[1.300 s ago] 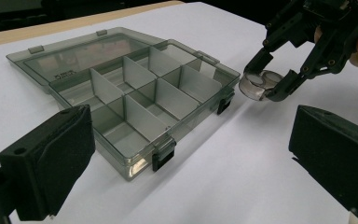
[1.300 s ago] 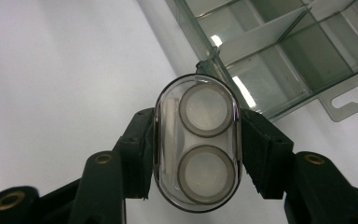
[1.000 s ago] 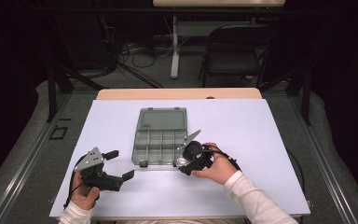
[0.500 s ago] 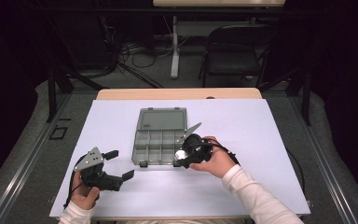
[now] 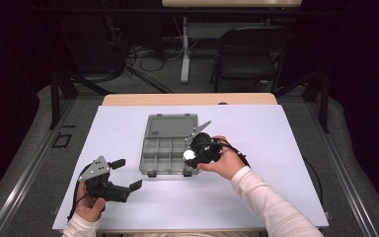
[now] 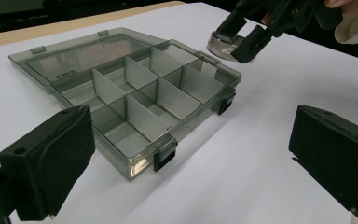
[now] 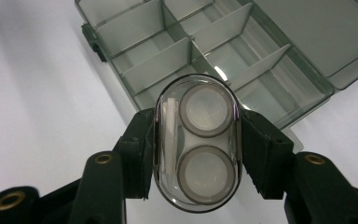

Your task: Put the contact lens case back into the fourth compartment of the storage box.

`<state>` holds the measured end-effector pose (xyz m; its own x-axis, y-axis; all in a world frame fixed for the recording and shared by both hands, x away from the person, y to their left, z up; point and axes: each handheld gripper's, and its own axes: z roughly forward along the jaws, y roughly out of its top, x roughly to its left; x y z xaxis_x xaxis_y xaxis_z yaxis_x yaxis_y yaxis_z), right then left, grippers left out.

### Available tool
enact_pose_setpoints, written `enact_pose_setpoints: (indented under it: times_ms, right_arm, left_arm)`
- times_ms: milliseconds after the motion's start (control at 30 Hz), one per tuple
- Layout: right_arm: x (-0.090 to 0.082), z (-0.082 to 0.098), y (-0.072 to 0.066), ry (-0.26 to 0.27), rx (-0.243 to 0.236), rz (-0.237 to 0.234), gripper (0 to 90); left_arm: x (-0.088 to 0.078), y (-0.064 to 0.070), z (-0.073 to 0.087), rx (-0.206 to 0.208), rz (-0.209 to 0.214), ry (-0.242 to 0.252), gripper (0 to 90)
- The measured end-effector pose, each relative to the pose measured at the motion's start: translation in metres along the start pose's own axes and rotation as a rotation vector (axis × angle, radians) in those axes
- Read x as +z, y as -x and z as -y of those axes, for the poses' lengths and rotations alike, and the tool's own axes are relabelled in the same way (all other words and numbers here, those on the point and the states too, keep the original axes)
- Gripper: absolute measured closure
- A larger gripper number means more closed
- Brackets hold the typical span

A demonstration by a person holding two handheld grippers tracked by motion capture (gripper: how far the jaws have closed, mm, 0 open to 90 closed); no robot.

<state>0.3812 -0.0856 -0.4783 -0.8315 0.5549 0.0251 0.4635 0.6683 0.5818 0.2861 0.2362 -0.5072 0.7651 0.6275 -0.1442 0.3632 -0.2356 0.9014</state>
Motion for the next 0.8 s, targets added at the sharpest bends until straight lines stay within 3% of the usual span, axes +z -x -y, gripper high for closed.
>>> enact_pose_setpoints:
  times_ms: [300,800]
  right_arm:
    - [0.003,-0.006,0.011,0.006,0.044,0.000,48.7]
    - [0.011,-0.013,0.022,0.021,0.069,0.013,48.7]
  left_arm:
    - [0.000,0.000,0.000,-0.001,0.000,0.001,0.7]
    - [0.000,0.000,0.000,-0.001,0.001,0.000,0.7]
